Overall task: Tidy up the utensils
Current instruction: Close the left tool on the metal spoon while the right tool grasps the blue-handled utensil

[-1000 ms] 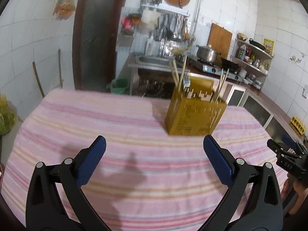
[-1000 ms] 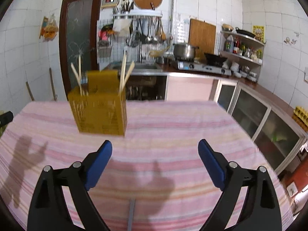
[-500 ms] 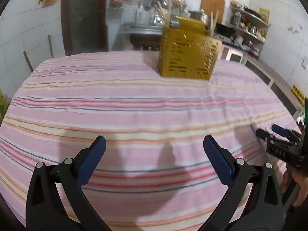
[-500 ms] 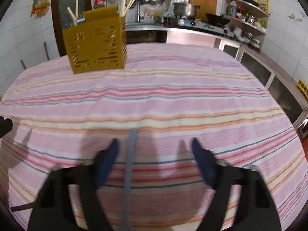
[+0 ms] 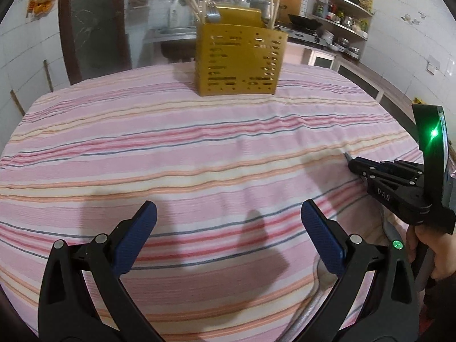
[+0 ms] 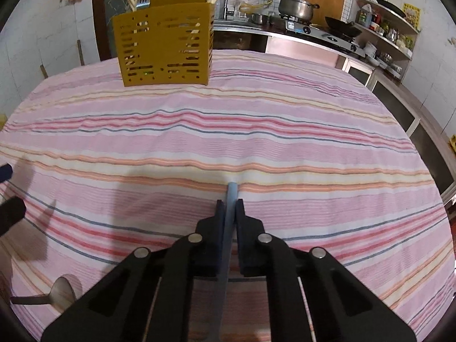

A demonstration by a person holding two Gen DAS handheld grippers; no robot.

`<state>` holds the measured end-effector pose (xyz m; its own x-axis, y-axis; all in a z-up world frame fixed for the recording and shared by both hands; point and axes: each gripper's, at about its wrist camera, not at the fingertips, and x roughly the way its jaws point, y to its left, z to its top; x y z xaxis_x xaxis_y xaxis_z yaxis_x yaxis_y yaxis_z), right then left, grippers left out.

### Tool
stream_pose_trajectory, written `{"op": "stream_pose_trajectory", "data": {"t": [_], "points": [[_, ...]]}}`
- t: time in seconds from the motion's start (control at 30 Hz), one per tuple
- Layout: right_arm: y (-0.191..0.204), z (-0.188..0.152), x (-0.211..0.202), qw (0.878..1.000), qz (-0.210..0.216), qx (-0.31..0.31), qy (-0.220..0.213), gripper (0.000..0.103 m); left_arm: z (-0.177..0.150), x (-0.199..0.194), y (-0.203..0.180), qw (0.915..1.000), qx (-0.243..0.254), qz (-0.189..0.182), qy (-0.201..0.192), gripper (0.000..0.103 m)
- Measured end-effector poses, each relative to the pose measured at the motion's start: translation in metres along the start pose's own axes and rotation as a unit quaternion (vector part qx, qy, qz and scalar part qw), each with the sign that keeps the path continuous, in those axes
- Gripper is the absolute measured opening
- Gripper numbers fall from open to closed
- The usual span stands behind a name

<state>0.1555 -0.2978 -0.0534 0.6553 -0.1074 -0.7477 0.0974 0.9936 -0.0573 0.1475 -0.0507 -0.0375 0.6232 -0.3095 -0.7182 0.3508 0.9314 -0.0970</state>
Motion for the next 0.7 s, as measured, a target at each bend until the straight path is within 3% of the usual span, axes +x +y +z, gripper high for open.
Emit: {"op": "stream_pose_trajectory", "data": {"t": [0.17,0.27,0.57,0.7], "points": [[-0.031,-0.011,-0.017,0.999,-0.022,0.029,-0.004,0.007,-0.002,0.005,-0.011,0.999,0.014,-0.036,0.024,0.098],[-0.052,-0.023,-0.023,0.998,-0.038,0.043,0.002,0.007,-0.008,0.007,-0.025,0.9963,0.047,-0.058,0.043,0.097],[-0.084,-0.048,-0.038,0.996,-0.054,0.069,0.009,0.007,-0.026,-0.003,-0.053,0.976,0.158,-0.14,0.053,0.097],[-0.083,-0.049,-0.037,0.996,-0.059,0.067,0.01,0.007,-0.036,-0.001,-0.064,0.9687,0.198,-0.136,0.062,0.092]]}}
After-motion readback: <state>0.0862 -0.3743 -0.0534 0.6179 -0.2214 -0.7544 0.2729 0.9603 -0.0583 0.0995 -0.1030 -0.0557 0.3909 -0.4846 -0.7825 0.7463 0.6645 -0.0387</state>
